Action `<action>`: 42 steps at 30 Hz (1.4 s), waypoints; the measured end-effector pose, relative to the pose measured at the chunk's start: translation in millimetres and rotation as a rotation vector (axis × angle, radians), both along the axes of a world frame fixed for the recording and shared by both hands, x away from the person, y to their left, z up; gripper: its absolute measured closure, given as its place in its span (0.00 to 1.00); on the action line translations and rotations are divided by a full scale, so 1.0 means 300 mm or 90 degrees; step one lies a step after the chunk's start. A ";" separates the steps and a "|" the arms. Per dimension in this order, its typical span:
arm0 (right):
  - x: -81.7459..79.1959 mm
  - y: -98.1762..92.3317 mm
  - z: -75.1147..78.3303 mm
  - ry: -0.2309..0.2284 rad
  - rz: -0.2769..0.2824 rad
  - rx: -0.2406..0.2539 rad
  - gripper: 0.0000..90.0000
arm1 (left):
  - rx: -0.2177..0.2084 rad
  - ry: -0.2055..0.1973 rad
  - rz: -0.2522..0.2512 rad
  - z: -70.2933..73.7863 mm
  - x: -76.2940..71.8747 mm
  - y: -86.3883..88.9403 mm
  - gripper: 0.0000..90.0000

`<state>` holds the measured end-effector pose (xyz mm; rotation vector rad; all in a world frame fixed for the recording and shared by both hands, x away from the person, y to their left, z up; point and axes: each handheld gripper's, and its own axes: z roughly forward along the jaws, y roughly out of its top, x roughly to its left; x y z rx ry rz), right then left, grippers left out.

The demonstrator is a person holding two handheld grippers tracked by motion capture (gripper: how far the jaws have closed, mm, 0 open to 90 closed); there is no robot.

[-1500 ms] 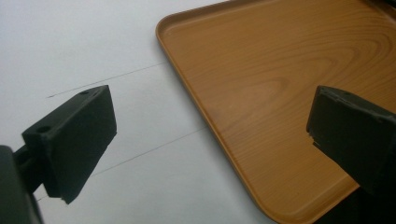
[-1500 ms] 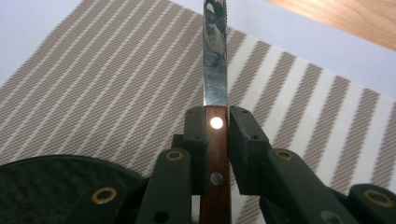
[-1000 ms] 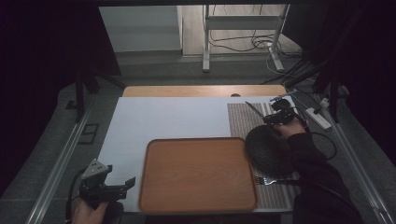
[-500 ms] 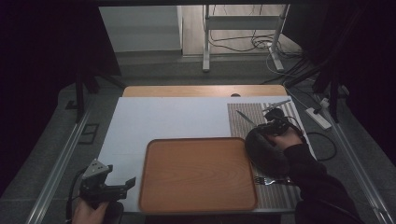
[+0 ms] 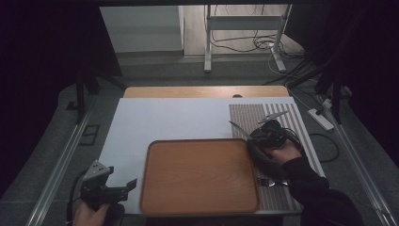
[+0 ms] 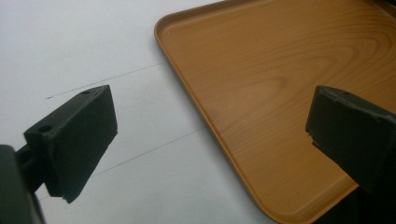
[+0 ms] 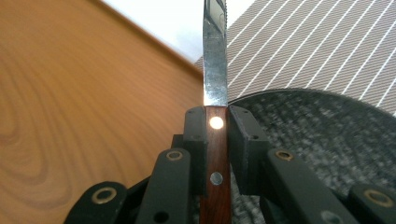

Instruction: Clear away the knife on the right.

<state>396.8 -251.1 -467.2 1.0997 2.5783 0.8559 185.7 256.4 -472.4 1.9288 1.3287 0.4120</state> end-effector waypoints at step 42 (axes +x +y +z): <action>-0.231 0.252 -0.064 0.018 0.134 -0.033 0.86 | 0.002 0.003 0.000 -0.001 0.004 -0.002 0.03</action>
